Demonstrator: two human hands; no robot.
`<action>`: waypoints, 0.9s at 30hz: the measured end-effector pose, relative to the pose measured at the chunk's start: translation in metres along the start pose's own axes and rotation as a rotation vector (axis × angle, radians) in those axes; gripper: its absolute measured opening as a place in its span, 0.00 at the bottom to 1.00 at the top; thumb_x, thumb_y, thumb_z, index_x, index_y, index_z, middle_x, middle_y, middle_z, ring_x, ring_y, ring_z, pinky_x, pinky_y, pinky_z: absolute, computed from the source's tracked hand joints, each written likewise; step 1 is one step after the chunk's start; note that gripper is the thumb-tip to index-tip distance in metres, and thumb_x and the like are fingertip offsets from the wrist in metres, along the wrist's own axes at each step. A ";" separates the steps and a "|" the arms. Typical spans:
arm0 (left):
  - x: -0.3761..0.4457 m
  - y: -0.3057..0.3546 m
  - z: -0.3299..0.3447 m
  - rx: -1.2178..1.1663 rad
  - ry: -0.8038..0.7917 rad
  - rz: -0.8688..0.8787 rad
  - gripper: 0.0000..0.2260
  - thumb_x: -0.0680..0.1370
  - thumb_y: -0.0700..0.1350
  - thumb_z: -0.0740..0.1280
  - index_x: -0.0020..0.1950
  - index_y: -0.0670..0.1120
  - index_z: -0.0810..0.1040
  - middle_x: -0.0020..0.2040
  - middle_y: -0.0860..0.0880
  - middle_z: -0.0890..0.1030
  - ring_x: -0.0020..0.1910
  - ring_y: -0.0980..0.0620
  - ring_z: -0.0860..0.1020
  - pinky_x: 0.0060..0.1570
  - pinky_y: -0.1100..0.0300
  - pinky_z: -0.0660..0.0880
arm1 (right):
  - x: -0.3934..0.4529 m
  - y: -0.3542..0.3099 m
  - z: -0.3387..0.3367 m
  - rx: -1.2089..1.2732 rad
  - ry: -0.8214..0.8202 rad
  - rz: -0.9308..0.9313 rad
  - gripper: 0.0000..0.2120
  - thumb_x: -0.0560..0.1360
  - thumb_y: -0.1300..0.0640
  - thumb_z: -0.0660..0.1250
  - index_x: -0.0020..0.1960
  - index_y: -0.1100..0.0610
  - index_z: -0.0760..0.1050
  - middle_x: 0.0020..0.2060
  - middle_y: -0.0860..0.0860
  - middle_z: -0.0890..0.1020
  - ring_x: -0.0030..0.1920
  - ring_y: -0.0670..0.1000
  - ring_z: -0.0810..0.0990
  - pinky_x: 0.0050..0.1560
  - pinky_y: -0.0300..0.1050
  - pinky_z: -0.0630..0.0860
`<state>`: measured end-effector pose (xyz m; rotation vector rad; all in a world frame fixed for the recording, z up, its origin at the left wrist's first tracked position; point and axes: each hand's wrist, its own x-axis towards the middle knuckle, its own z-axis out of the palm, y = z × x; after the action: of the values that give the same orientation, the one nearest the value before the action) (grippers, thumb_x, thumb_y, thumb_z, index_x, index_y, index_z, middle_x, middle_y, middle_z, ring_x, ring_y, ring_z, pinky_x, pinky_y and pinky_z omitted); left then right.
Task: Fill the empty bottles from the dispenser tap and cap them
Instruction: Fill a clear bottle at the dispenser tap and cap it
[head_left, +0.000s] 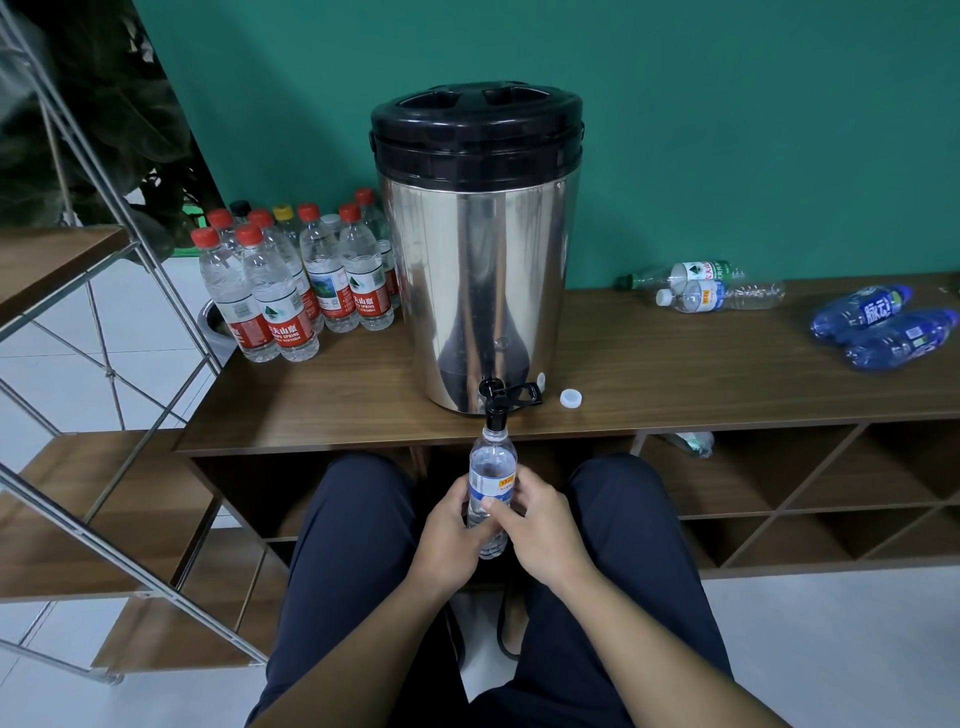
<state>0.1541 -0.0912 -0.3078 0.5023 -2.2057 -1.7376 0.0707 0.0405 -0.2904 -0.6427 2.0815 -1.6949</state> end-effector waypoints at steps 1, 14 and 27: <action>0.000 0.000 0.000 0.000 -0.001 -0.002 0.21 0.81 0.37 0.75 0.72 0.54 0.81 0.61 0.56 0.88 0.61 0.56 0.86 0.63 0.59 0.81 | 0.000 0.000 0.000 -0.002 -0.002 0.000 0.18 0.81 0.62 0.77 0.68 0.49 0.83 0.56 0.43 0.90 0.58 0.43 0.89 0.65 0.51 0.85; 0.001 -0.003 0.000 -0.001 0.001 0.001 0.23 0.81 0.34 0.74 0.73 0.53 0.81 0.61 0.55 0.88 0.61 0.55 0.86 0.62 0.60 0.81 | 0.001 0.002 0.001 -0.007 0.004 -0.005 0.18 0.81 0.62 0.77 0.68 0.49 0.83 0.56 0.43 0.91 0.59 0.44 0.89 0.65 0.53 0.84; 0.003 -0.006 0.001 0.016 0.003 0.008 0.22 0.81 0.37 0.76 0.73 0.53 0.80 0.62 0.55 0.88 0.62 0.55 0.86 0.65 0.56 0.81 | 0.002 0.005 0.001 -0.012 0.002 -0.010 0.19 0.80 0.62 0.77 0.69 0.48 0.83 0.57 0.43 0.90 0.60 0.44 0.89 0.66 0.55 0.84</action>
<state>0.1521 -0.0931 -0.3136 0.4989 -2.2178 -1.7159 0.0685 0.0395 -0.2955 -0.6566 2.0947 -1.6903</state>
